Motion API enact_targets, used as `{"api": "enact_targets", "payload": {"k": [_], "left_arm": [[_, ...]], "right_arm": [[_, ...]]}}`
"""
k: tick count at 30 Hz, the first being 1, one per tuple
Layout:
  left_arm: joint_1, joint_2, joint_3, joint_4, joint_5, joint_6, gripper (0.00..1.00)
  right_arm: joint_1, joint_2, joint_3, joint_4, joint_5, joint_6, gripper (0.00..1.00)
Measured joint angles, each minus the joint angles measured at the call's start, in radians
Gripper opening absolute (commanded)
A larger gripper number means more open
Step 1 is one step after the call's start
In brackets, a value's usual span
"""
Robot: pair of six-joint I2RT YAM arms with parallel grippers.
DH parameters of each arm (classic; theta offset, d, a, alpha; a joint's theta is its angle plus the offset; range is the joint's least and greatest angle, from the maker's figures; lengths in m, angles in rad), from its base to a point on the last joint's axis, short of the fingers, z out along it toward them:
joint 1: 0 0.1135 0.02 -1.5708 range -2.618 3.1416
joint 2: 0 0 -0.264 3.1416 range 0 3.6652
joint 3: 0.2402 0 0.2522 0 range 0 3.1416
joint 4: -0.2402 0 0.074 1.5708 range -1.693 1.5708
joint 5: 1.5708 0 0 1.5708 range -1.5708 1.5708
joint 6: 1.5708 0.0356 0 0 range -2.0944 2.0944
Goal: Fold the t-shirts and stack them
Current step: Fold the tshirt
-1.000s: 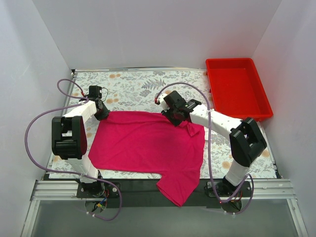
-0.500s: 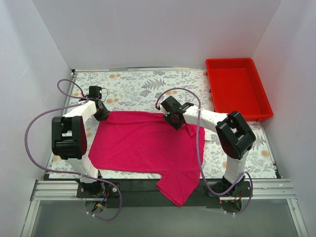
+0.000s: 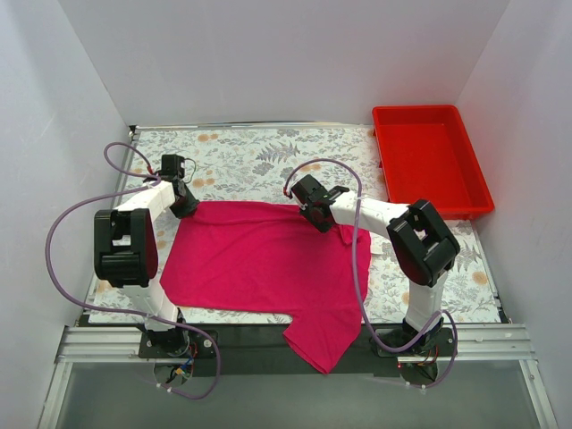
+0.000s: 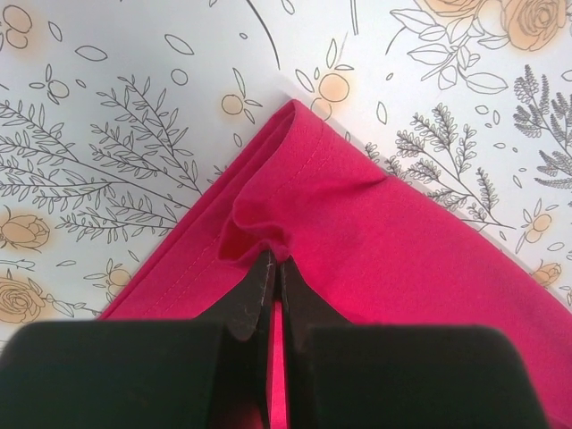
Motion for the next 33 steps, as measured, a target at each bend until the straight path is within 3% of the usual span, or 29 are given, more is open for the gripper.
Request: {"api": "enact_targets", "payload": {"k": [5,13,33], "left_arm": [[0.000,0.010,0.001,-0.001,0.000,0.000,0.00],[0.000,0.010,0.002,-0.005,-0.003,0.001,0.00],[0.001,0.007,0.089,-0.096,-0.097,0.001,0.00]], "right_arm": [[0.000,0.002,0.000,0.003,0.004,0.000,0.02],[0.000,0.001,0.011,-0.019,-0.031,0.000,0.01],[0.000,-0.105,0.158,-0.381,-0.332,0.035,0.01]]}}
